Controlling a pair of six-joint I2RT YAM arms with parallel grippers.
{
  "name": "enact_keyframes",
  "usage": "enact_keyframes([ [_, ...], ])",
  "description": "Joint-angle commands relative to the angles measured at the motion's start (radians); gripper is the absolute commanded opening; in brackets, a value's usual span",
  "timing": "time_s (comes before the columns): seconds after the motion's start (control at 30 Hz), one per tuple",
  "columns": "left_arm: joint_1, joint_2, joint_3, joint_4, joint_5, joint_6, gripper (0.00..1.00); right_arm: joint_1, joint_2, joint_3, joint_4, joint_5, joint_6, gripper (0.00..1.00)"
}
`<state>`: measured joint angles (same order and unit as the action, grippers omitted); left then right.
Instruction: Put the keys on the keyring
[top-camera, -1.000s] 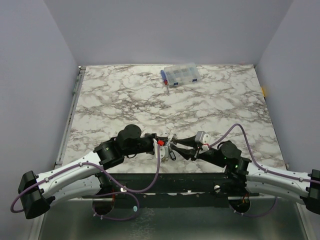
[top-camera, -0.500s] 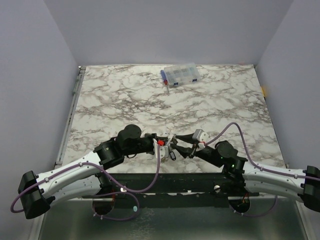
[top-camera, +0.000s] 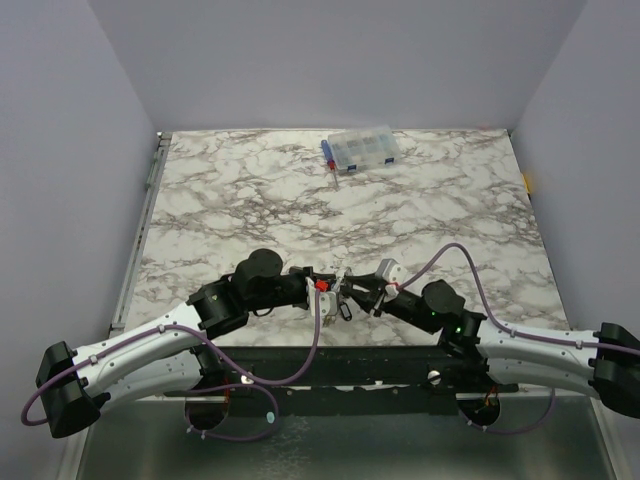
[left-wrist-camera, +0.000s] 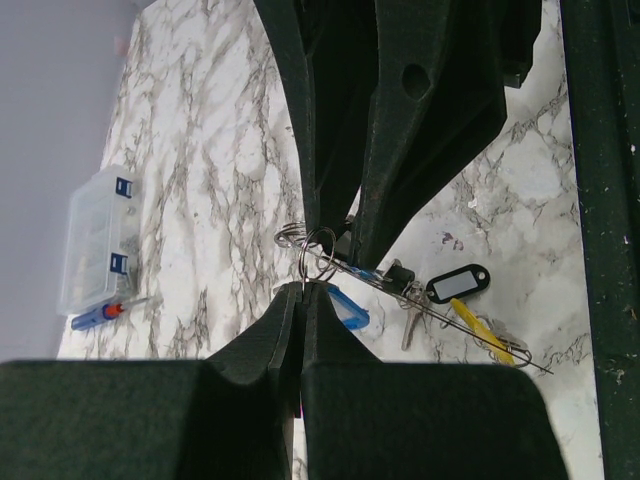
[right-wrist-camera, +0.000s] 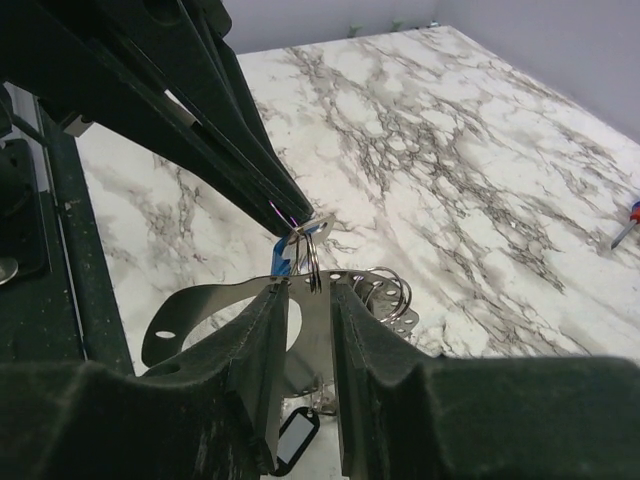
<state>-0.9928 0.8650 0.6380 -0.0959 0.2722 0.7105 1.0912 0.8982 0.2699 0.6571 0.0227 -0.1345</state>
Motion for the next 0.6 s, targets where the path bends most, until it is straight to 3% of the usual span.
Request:
enact_keyframes([
  [0.0,-0.005,-0.009,0.015,0.039,0.002,-0.009,0.0,0.0,0.018,0.018,0.029,0.031,-0.014,0.29],
  [0.37,-0.005,-0.009,0.014,0.038,0.005,-0.008,0.0,0.0,0.024,0.052,-0.008,0.042,-0.046,0.06],
  [0.57,-0.006,-0.009,0.015,0.039,0.008,-0.006,0.0,0.0,0.021,0.12,-0.15,0.02,-0.073,0.01],
])
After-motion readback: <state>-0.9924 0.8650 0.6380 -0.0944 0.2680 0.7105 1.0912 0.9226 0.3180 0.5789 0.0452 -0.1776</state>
